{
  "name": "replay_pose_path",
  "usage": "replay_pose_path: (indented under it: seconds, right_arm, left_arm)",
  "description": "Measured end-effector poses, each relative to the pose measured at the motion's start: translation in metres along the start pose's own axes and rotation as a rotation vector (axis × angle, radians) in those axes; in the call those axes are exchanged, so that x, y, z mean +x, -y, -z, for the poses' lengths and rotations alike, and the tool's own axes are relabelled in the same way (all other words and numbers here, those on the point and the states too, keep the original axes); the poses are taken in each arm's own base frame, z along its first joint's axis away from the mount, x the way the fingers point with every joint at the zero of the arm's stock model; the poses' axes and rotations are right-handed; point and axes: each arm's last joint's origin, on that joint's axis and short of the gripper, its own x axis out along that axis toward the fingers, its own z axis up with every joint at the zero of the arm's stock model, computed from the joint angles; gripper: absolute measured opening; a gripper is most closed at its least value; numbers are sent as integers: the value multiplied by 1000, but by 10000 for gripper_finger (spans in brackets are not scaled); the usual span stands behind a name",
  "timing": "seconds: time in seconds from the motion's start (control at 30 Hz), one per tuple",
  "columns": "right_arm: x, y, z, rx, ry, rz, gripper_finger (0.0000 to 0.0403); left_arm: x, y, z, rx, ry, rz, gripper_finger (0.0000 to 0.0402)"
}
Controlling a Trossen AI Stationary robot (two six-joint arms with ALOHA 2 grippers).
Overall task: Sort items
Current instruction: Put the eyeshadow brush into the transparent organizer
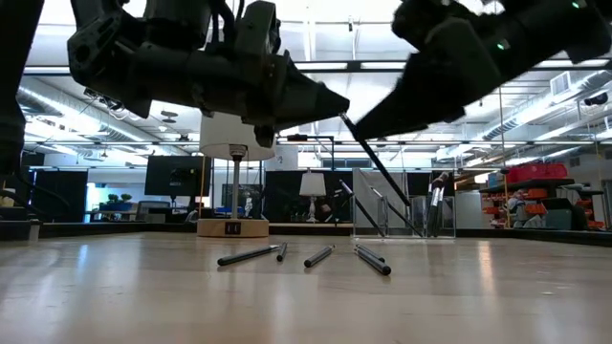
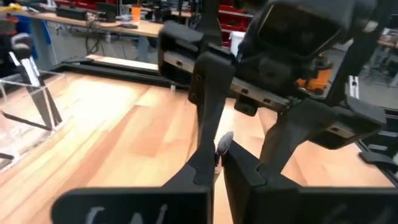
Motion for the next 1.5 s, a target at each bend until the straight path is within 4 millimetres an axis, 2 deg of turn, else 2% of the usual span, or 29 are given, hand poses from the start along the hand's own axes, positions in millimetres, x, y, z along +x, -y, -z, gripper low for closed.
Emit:
replay_pose_path:
  seconds: [0.1, 0.23, 0.47, 0.53, 0.67, 0.83, 1.0, 1.1, 1.2, 1.3, 1.5]
  right_arm:
    - [3, -2, -9, 3, 8, 16, 185]
    - [7, -3, -12, -1, 8, 35, 148]
    - [10, -3, -8, -3, -12, 48, 35]
    - [11, -4, -7, 2, -14, 50, 14]
    - [10, -4, -4, 64, -10, 38, 23]
    - [5, -2, 18, 141, 95, 20, 10]
    - [-11, 10, 48, 274, 248, 31, 11]
    - [-23, 20, 59, 324, 336, 99, 11]
    - [-33, 30, 58, 347, 431, 178, 11]
    - [-39, 42, 48, 335, 522, 249, 10]
    - [-49, 79, 26, 328, 630, 379, 10]
  left_arm:
    - [0, -1, 0, -6, -6, -1, 20]
    - [0, -1, 1, -5, -9, -1, 21]
    - [0, 0, 1, -4, -8, 2, 24]
    - [0, -1, 1, -2, -12, 0, 29]
    - [-1, 3, 0, 27, -1, 28, 47]
    - [-8, 8, -22, 82, 54, 82, 99]
    - [-20, 5, -31, 126, -67, 56, 154]
    - [-23, 3, -26, 135, -155, 23, 174]
    - [-23, 4, -19, 139, -187, -3, 180]
    - [-21, 6, -6, 159, -223, -29, 178]
    - [-11, 12, 17, 156, -201, -26, 170]
